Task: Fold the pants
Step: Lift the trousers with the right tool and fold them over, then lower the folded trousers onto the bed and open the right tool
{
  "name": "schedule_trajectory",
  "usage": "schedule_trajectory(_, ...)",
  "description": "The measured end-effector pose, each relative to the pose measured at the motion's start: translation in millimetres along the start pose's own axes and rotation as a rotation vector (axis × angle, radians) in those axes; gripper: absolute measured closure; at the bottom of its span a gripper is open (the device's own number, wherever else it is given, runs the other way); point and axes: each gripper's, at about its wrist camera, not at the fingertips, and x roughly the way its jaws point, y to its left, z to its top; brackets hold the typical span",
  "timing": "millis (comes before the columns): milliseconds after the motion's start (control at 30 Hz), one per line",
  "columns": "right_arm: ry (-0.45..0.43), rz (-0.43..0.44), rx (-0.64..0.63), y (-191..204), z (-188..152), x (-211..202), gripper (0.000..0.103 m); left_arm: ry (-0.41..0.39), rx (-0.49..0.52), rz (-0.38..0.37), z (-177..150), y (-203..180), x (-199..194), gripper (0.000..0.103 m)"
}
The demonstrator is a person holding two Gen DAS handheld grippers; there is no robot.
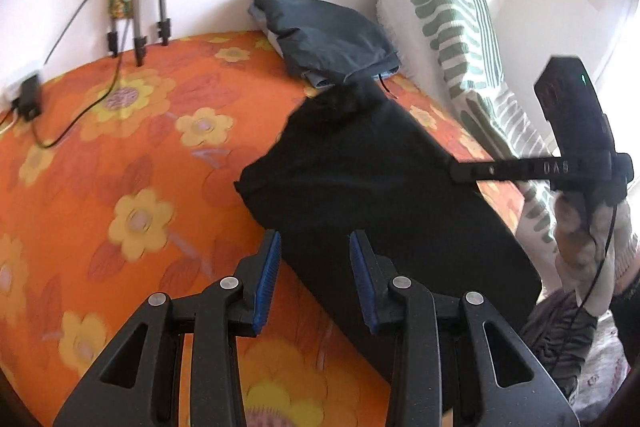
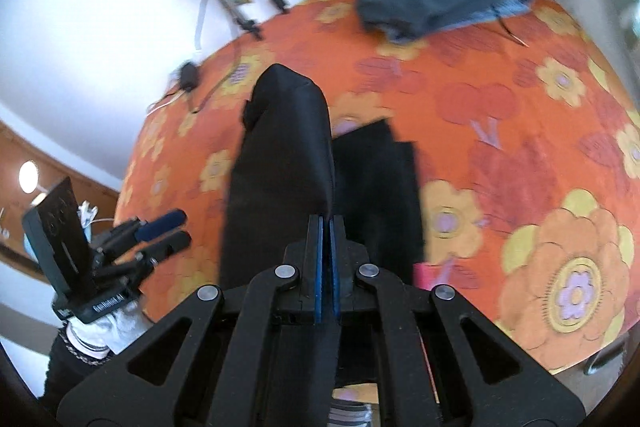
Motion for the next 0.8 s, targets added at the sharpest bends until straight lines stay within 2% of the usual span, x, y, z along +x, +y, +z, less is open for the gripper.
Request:
schedule_trajectory(167, 0.027, -0.047, 0.04, -37.9, -1.3, 19.4, 0.1, 0.015, 0.037, 0.02, 18.4, -8.1, 30.4, 0.069)
schedule_trajectory(300, 0.044, -0.065, 0.016, -46.9, -5.9, 34.0, 0.1, 0.049, 0.11, 0.123, 30.2, -12.3, 63.8, 0.069)
schedule_trajectory(467, 0.042, -0.114, -0.038, -46.0, -5.0, 44.9, 0.099, 0.058, 0.142, 0.228, 36.7, -7.5, 88.1, 0.069)
schedule_trajectory(533, 0.032, -0.135, -0.057, -45.8, -4.1, 43.5, 0.098, 0.048, 0.099, 0.2, 42.2, -2.8, 83.9, 0.069)
schedule_trajectory(600, 0.002, -0.156, -0.084, -41.7, -5.1, 33.0, 0.098, 0.02, 0.105, 0.18, 48.2, -6.1, 75.9, 0.069)
schedule_trajectory(667, -0.038, -0.181, -0.119, -35.2, -9.6, 14.4, 0.092, 0.001, 0.131, 0.131, 54.6, -14.1, 70.3, 0.069)
schedule_trajectory(700, -0.043, -0.183, -0.132, -32.0, -12.6, 7.6, 0.081, -0.003, 0.148, 0.111, 58.8, -19.2, 69.1, 0.069)
schedule_trajectory(733, -0.043, -0.17, -0.142, -28.9, -17.8, 0.0, 0.063, -0.005, 0.164, 0.092, 64.2, -24.7, 69.3, 0.069)
schedule_trajectory(767, -0.041, -0.153, -0.147, -26.4, -24.0, -6.1, 0.053, -0.005, 0.174, 0.077, 69.1, -28.9, 71.0, 0.067)
schedule_trajectory(800, -0.033, -0.143, -0.156, -24.0, -30.7, -10.0, 0.046, -0.003, 0.181, 0.066, 75.2, -32.3, 74.6, 0.06)
